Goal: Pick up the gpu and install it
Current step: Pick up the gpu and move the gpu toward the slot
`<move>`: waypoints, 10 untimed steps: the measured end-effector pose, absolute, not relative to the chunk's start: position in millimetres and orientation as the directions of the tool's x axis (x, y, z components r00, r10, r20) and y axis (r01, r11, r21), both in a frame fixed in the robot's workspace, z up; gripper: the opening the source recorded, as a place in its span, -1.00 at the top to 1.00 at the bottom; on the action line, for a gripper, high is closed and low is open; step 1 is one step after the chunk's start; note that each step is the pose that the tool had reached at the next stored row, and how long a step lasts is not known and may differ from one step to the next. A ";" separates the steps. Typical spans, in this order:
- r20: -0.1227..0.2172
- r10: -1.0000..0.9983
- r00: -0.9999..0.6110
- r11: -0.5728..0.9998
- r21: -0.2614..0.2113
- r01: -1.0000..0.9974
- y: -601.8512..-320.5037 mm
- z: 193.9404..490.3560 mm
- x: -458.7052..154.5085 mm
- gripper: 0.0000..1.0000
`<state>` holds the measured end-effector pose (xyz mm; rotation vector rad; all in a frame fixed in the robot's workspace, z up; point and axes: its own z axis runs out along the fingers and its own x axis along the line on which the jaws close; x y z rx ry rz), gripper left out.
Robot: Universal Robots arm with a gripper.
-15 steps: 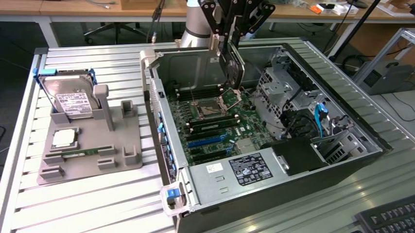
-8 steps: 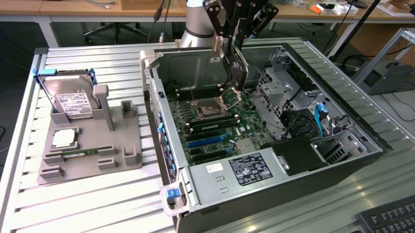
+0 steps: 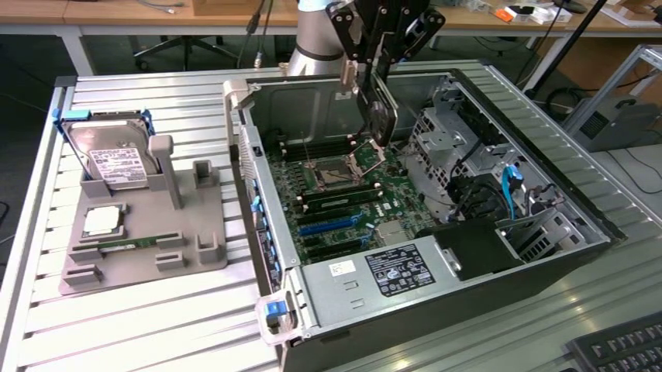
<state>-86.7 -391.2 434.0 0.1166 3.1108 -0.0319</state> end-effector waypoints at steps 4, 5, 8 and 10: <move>-0.029 0.075 -0.997 0.997 -0.020 0.075 -391.2 432.6 -84.4 0.47; -0.029 0.075 -0.997 0.997 -0.020 0.075 -391.2 432.2 -83.5 0.47; -0.029 0.075 -0.997 0.997 -0.019 0.075 -391.3 430.9 -80.3 0.47; -0.029 0.075 -0.997 0.997 -0.020 0.075 -391.3 430.2 -78.6 0.47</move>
